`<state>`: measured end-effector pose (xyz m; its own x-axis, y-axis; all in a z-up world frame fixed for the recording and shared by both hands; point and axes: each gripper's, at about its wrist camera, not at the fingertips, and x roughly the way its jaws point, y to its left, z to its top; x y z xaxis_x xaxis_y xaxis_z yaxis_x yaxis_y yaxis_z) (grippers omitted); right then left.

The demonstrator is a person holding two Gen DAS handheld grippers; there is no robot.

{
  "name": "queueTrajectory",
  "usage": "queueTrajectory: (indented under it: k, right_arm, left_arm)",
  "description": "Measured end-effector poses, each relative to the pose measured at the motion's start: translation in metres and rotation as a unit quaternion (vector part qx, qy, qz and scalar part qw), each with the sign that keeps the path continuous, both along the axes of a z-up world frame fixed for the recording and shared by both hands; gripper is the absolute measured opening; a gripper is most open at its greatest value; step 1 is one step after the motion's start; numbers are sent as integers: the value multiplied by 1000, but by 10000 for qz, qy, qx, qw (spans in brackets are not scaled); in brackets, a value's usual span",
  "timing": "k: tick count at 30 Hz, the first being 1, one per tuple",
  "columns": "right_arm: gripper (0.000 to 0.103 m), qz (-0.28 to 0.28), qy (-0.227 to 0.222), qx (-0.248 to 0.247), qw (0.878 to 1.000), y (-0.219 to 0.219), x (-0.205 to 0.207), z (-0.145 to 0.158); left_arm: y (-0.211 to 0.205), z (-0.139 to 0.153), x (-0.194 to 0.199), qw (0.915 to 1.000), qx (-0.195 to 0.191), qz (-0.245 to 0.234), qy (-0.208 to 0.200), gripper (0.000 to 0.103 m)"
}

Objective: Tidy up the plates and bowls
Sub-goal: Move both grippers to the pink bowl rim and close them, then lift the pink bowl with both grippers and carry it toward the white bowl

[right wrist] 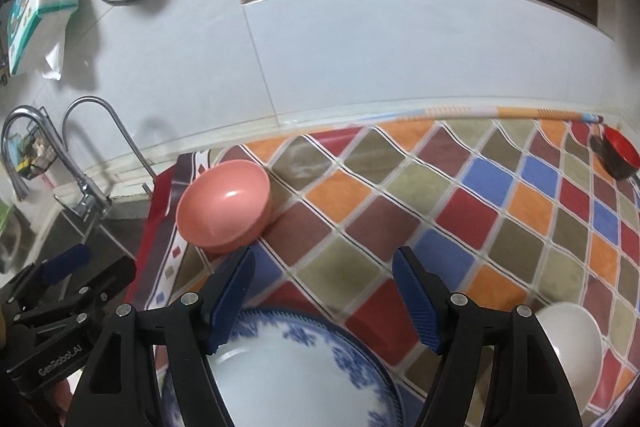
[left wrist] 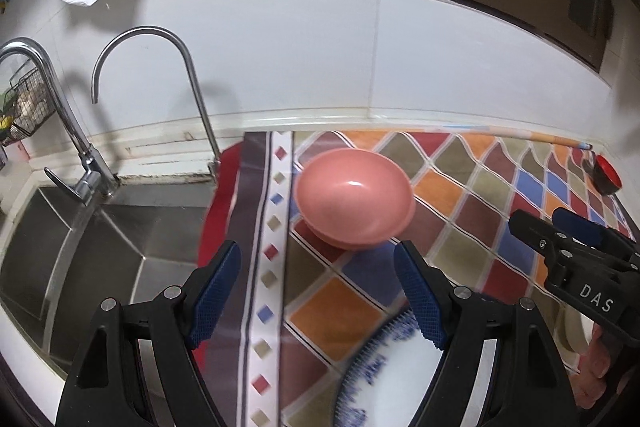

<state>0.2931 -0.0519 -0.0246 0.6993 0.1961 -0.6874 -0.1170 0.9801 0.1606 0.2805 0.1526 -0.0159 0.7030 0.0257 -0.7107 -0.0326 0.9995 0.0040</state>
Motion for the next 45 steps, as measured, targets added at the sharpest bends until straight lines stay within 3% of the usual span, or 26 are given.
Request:
queueTrajectory:
  k: [8,20,30,40,45]
  right_arm:
    - [72,176,53,50,9998,28,36,-7]
    - [70,148,633,10,9979,59,90,-54]
    - [51,192,1026,133,9945,72,116,-79]
    - [27,256,1319,249,9906,78,125,-95]
    - [15,332,1358,262,9898,81,127,-97]
  left_arm:
    - [22,-19,39,9999,-32,108,122,78]
    - [37,-66,100,9984,-85,86,544,69]
    - [34,-89,128,9963,-233,-11,831,56]
    - [30,-104,143,9923,-490,-129,1135,24]
    - [26,-102,143,9910,-613,-179,1179,16]
